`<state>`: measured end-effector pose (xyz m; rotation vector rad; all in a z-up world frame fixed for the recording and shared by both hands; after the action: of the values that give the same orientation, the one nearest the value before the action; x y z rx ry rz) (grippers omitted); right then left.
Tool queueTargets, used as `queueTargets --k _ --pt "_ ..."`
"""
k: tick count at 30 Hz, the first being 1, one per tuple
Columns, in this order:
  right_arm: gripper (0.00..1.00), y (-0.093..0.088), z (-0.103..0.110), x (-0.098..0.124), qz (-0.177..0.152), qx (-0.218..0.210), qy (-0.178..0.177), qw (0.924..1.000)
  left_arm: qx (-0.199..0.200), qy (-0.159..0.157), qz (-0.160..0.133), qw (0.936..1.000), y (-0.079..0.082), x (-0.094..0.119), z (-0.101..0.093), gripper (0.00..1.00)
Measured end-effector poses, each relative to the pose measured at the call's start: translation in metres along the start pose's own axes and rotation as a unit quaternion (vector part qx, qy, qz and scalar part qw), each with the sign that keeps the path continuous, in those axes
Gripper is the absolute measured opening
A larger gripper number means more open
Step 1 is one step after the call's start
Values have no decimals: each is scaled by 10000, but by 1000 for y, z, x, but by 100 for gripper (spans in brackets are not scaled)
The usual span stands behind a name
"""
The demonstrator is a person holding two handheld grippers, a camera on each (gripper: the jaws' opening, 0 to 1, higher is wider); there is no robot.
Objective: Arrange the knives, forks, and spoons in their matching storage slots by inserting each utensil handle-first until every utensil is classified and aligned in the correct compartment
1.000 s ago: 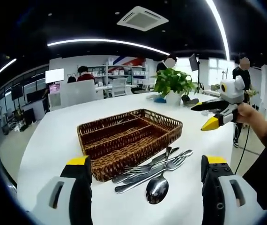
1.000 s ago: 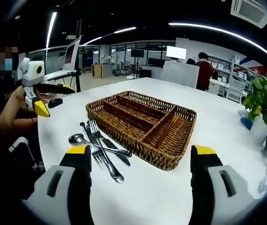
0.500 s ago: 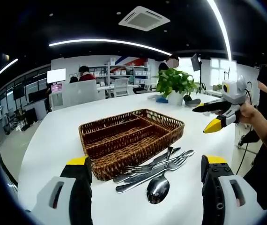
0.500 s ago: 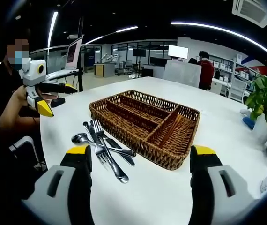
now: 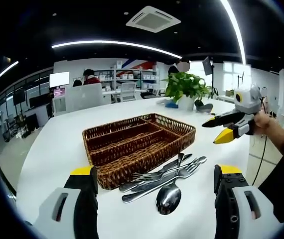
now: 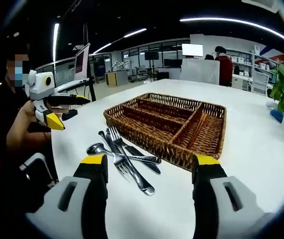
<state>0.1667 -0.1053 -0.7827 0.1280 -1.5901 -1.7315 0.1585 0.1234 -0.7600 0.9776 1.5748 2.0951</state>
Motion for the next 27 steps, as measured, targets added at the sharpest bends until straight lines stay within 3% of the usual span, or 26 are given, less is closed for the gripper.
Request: queueTargets --k 27 --pt "38 -41 23 -36 292 -615 584 9960 271 -331 640 9970 -47 -23 -10 96"
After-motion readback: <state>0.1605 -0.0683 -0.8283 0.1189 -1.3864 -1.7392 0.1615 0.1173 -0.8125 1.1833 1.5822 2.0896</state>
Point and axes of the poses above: the point that each gripper's makers call its tool centre point, and the gripper's own axes: x roughly backward along the fingers, z roughly to its left, y roughly out of its top, the point moved 3 cm from there along x, roughly backward along the fingers, and after that the axes turned 11 degrees about -x, right-handed, at the moved point
